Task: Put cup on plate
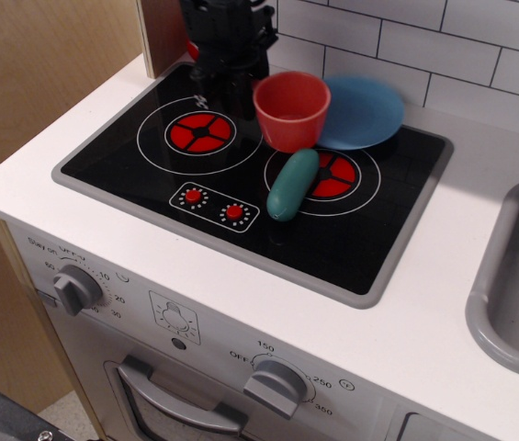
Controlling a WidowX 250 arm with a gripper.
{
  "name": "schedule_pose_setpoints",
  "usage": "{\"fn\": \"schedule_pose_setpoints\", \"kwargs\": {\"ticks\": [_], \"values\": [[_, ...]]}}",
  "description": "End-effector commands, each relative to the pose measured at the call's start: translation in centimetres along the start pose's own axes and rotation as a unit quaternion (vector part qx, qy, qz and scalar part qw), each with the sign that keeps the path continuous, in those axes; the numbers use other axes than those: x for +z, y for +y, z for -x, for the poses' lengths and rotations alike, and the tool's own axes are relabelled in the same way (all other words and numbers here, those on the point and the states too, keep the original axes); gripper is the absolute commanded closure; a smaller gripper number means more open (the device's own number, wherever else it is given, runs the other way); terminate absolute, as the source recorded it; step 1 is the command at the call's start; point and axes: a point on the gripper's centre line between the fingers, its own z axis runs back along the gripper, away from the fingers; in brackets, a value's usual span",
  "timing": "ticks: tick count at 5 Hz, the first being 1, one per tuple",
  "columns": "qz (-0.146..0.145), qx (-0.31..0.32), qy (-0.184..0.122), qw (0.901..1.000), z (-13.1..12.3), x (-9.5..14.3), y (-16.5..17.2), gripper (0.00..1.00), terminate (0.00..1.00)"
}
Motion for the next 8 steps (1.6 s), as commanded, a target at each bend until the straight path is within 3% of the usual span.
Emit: {"fn": "schedule_pose_setpoints", "kwargs": {"ticks": [1, 2, 5, 6, 8], "values": [[0.036, 0.032, -0.008, 0.9988, 1.2, 1.6, -3.6, 1.00, 0.00], [0.044, 0.049, -0.008, 0.9978, 1.4, 2.1, -4.5, 1.00, 0.00], [0.016, 0.040, 0.001, 0.9991, 3.7, 0.7, -5.0, 1.00, 0.00], [0.008, 0.011, -0.006, 0.9999, 3.8, 1.5, -4.6, 0.00, 0.00], [0.030, 0.027, -0.048, 0.9980, 2.5, 3.3, -4.0, 0.00, 0.00]]}}
